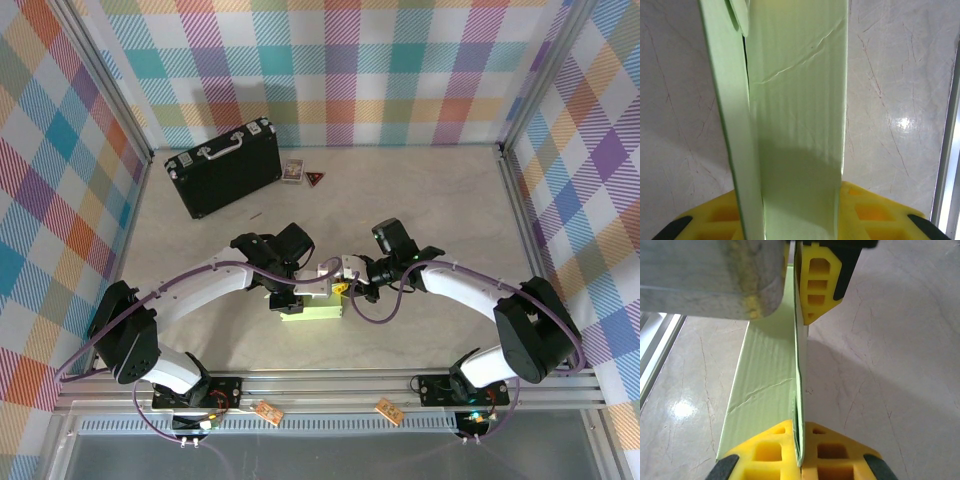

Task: Fold the paper box

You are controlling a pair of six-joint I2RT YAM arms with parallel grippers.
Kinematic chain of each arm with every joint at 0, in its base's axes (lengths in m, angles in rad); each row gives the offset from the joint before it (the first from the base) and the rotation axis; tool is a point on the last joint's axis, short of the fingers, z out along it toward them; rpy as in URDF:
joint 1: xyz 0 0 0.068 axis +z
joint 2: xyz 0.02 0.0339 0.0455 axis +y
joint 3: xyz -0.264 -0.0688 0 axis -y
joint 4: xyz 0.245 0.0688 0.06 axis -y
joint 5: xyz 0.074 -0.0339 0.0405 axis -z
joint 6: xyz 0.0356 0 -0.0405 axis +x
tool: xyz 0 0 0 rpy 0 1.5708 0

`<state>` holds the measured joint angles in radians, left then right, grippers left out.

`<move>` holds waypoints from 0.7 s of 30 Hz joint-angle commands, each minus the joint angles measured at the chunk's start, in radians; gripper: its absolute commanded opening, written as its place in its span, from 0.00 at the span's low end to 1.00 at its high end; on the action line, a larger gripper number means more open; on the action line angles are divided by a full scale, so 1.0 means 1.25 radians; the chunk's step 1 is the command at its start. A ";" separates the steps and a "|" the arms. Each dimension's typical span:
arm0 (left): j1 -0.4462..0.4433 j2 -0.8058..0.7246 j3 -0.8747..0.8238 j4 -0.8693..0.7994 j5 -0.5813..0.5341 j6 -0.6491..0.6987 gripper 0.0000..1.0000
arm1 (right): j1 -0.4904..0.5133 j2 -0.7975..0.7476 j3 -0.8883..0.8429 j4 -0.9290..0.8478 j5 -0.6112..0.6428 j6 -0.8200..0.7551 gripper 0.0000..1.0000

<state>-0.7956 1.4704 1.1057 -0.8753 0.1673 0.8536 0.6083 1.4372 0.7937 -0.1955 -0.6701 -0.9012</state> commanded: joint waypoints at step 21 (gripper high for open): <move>-0.010 0.002 -0.018 -0.020 0.028 0.008 0.33 | -0.026 -0.362 -0.228 0.325 0.113 0.431 0.86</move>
<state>-0.7963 1.4704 1.1034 -0.8680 0.1745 0.8543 0.5816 1.0344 0.5419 0.0803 -0.5892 -0.5777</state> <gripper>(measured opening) 0.329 0.856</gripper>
